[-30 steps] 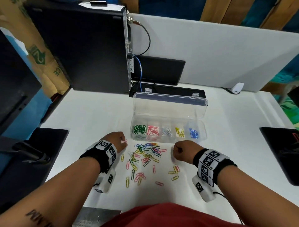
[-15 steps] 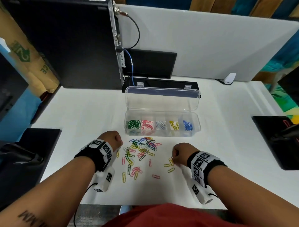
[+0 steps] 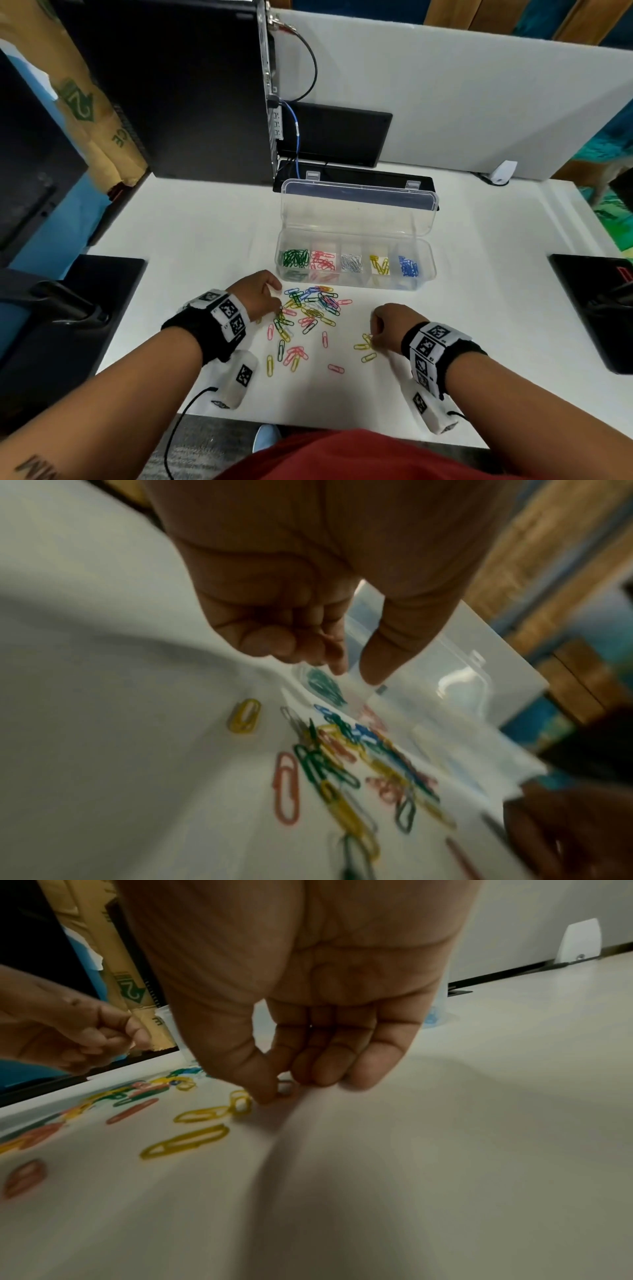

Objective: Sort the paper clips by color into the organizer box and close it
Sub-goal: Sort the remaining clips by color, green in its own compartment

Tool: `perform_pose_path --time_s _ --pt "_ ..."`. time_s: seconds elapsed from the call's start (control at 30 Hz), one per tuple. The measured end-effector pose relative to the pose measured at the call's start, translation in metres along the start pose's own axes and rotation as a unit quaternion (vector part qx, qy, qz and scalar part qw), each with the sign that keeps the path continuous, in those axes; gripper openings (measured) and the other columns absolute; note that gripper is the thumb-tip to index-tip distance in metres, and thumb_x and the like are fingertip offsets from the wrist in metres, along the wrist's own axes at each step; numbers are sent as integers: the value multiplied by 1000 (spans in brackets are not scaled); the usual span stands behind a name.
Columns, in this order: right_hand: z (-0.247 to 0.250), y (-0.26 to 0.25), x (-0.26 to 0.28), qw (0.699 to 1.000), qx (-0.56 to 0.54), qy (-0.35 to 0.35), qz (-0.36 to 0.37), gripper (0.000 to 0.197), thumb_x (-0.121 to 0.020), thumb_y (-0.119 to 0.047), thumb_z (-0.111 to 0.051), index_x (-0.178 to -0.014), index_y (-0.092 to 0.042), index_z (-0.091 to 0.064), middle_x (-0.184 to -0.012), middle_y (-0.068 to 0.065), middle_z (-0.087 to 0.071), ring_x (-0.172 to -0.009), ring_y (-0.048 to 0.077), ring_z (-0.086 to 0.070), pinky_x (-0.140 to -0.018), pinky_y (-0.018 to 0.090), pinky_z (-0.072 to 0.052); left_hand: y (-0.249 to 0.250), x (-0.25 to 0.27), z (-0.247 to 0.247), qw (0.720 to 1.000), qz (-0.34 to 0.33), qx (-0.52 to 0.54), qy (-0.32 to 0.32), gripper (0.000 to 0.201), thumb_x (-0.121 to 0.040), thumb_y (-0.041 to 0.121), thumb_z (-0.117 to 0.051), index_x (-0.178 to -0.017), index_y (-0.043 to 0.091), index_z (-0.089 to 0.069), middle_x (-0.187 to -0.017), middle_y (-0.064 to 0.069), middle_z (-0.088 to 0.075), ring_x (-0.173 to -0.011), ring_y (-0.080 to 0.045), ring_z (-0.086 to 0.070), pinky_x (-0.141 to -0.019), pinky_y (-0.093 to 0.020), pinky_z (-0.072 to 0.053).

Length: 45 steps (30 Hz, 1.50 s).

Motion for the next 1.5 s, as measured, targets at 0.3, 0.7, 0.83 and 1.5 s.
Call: perform_pose_path --time_s 0.3,0.7,0.83,1.5 --pt "17 -5 3 996 -80 36 23 25 -82 -13 -58 -104 -23 -63 -105 -3 -62 -100 17 -59 -83 23 -44 35 5 -23 962 -84 -256 -41 28 -88 25 -55 -116 29 -58 -123 4 -56 -116 -17 -53 -94 -26 -42" --pt "24 -15 -8 978 -200 35 47 20 -89 -6 -41 -90 -10 -61 -94 3 -64 -93 26 -60 -86 34 -47 30 3 -27 969 -82 -229 -46 12 -84 19 -53 -76 28 -54 -83 9 -56 -81 -12 -54 -75 -24 -46" --pt "26 -34 -10 990 -119 17 72 36 -93 -13 -37 -123 -22 -55 -129 4 -58 -109 22 -56 -86 25 -41 25 6 -17 985 -69 -155 -19 23 -83 23 -60 -64 34 -53 -78 12 -54 -76 -9 -54 -71 -21 -44" --pt "6 -47 -34 998 1 8 66 10 -88 -19 -43 -88 -24 -52 -104 2 -66 -92 21 -59 -84 30 -48 -4 17 -5 976 76 201 -38 24 -88 -1 -46 -68 12 -45 -65 -3 -58 -55 -12 -50 -49 -18 -41"
Point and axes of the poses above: each hand's wrist, its own x-axis away from the middle knuckle, its own z-axis out of the back of the hand, y = z × x, the point moved 9 cm from there along -x, towards the middle knuckle
